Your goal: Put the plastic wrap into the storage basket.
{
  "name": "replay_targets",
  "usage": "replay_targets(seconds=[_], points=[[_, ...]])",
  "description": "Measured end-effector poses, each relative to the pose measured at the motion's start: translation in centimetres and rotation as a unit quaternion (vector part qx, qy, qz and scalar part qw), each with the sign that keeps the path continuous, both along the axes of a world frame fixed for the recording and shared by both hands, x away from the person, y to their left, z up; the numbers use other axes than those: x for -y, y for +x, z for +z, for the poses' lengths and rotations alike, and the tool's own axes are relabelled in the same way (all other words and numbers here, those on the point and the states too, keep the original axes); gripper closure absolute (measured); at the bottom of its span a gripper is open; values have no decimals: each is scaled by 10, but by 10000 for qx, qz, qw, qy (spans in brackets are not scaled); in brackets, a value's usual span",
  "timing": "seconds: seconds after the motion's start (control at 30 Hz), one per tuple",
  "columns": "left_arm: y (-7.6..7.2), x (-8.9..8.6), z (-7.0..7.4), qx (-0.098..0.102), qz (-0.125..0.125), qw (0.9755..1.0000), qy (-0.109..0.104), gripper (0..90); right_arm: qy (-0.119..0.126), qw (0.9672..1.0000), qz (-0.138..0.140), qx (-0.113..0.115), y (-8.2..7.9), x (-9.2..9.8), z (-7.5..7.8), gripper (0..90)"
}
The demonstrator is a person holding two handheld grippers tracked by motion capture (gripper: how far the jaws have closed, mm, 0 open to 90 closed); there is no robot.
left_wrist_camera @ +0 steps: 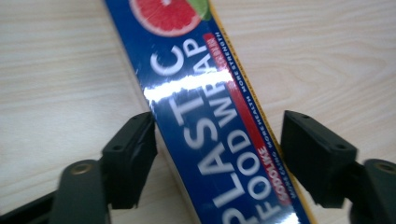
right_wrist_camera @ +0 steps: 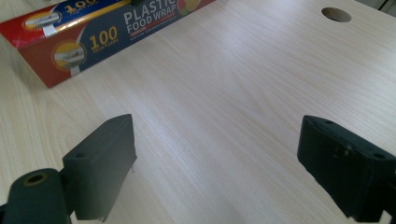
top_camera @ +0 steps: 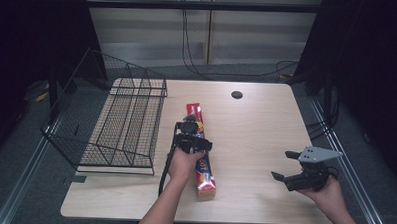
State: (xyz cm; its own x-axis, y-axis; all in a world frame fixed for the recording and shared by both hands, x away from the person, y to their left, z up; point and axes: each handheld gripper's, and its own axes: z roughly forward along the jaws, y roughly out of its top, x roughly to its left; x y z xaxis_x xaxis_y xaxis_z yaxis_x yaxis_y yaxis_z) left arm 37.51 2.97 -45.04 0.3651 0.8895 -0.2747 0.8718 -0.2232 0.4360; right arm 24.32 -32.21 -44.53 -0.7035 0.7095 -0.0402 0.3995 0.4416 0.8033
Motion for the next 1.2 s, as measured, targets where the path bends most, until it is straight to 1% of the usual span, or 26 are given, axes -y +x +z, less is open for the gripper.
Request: replay_targets(seconds=[0.03,0.13,0.17,0.2,0.3,0.33,0.37,0.43,0.5,0.57,0.6,0.67,0.7,0.8,0.83,0.87,0.9,0.93,0.97,1.0,1.03,1.07,1.1,1.13,1.17,1.2], points=[[2,-3,1,-21,10,10000,4,320,4,10000,-6,-6,0,0,0,114],[4,-2,2,-60,32,10000,32,328,9,10000,8,-13,0,0,0,114],[6,-2,3,-122,-36,9999,86,328,5,10000,6,-8,0,0,0,114],[7,-2,4,-181,-50,9997,150,327,9,10000,7,-17,0,0,0,114],[10,2,7,-352,0,9990,262,330,0,10000,17,-10,0,0,0,114],[11,3,8,-403,19,9989,247,330,0,10000,17,-10,0,0,0,114],[12,4,8,-413,29,9987,312,333,16,10000,6,-12,0,1,0,114],[13,6,8,-423,93,9985,338,334,12,10000,-13,-3,0,1,0,114],[13,8,9,-428,121,9982,409,336,29,10000,-3,-7,0,1,0,115],[14,10,9,-312,15,9986,431,338,0,10000,-7,-2,0,1,0,116],[14,9,9,-305,42,9987,402,340,20,10000,27,-22,0,0,0,117],[14,9,9,-320,102,9986,414,354,13,10000,32,-7,0,0,0,118],[15,9,11,-370,133,9982,450,366,24,10000,16,8,0,0,0,118],[16,10,13,-395,146,9978,510,407,33,10000,-5,19,0,0,0,118],[16,9,15,-392,133,9976,548,407,33,10000,12,29,0,0,1,118],[17,8,17,-371,88,9975,602,427,42,10000,3,47,0,1,1,118],[16,10,20,-363,-79,9960,817,446,75,10000,22,43,-1,1,1,118],[16,12,23,-344,-170,9948,945,446,75,10000,22,43,-1,1,1,118],[17,13,30,-426,-214,9948,895,451,79,9999,23,58,0,1,1,114],[17,13,30,-426,-214,9948,895,452,79,9999,23,58,0,1,1,114],[18,13,33,-458,-185,9957,787,452,70,10000,7,58,0,1,1,112],[19,12,38,-504,-196,9958,737,454,70,10000,-1,60,0,1,1,111],[20,13,40,-476,-202,9961,715,456,76,9999,9,69,-1,1,1,110],[20,14,45,-463,-284,9950,836,456,76,9999,9,69,-1,1,1,110],[21,15,50,-466,-279,9947,870,461,109,9999,11,79,-1,2,2,108],[21,15,50,-466,-279,9947,870,462,109,9999,11,79,-1,2,2,108]])
